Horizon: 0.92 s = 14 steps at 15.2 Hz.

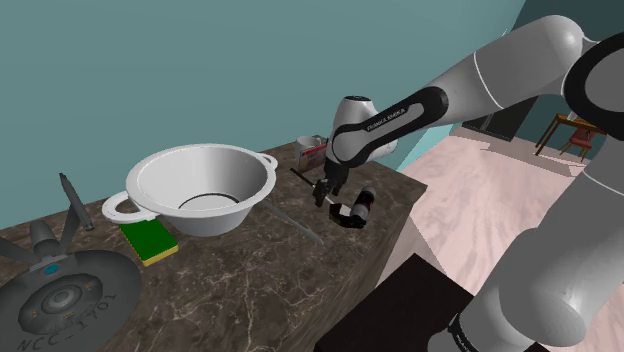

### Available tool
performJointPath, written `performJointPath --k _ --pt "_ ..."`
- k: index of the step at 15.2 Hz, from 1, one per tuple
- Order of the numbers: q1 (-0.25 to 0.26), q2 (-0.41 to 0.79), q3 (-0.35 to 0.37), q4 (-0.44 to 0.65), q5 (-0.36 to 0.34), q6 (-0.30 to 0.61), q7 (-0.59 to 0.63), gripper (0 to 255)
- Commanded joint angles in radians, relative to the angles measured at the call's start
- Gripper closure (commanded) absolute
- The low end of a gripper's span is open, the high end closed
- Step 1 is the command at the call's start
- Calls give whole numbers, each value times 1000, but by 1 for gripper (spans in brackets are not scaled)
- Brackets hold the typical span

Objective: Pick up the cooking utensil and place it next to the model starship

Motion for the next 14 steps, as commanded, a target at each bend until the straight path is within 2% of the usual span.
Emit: performJointPath --k 1,10,14 --pt "0 0 0 0 0 0 0 255" --pt "-1 0 1 0 0 0 0 255" --pt "-1 -37 1 19 -4 -56 4 255"
